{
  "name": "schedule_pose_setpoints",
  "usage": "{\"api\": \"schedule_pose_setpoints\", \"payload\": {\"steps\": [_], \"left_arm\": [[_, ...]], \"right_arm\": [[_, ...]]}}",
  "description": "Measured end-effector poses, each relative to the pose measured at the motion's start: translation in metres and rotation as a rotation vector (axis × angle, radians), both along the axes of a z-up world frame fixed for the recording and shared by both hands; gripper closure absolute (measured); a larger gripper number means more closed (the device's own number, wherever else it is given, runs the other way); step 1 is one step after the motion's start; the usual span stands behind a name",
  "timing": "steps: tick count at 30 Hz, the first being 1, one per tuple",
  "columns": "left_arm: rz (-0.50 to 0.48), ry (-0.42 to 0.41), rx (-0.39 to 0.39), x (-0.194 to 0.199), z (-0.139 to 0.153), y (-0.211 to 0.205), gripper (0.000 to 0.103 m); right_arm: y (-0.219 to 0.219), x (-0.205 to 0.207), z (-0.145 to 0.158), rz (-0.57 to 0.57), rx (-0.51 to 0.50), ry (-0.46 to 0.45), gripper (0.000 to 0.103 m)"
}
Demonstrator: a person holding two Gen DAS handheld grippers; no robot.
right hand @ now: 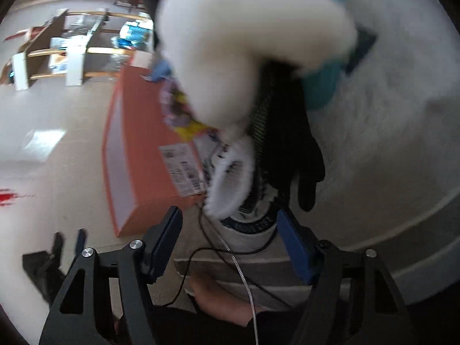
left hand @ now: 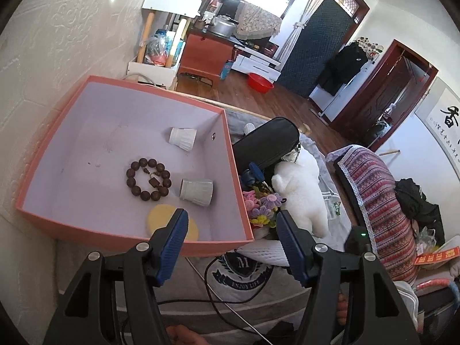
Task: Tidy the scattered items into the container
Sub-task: 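Grasp the white mesh ring with the right tool and drop it in the box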
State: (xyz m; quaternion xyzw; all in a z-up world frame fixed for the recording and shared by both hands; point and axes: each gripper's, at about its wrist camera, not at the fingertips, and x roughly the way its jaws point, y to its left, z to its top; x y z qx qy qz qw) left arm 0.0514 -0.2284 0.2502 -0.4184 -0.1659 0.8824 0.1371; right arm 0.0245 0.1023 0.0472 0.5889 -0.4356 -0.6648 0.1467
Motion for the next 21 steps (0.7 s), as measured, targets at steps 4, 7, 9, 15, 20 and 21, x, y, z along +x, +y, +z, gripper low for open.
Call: {"api": "schedule_pose_setpoints", "payload": {"steps": [4,7,9,15,20,21], "left_arm": [[-0.006,0.011,-0.028,0.001,0.002,0.005,0.04],[-0.017,0.004,-0.042,0.0,0.002,0.009,0.04],[-0.02,0.001,-0.044,-0.001,0.001,0.01,0.04],[-0.009,0.002,-0.026,-0.001,0.001,0.006,0.04],[-0.001,0.013,-0.02,0.0,0.002,0.004,0.04],[-0.001,0.012,-0.022,0.0,0.002,0.005,0.04]], "right_arm": [[-0.007,-0.007,-0.009,0.008,-0.03,0.015,0.041],[-0.011,-0.014,-0.01,0.002,-0.025,0.037,0.071],[-0.01,-0.011,-0.005,-0.005,-0.047,0.083,0.088],[0.007,0.013,0.022,-0.067,-0.147,0.152,0.091],[-0.011,0.009,0.104,-0.029,-0.247,0.357,0.091],[-0.024,-0.001,0.125,-0.011,-0.274,0.404,0.091]]}}
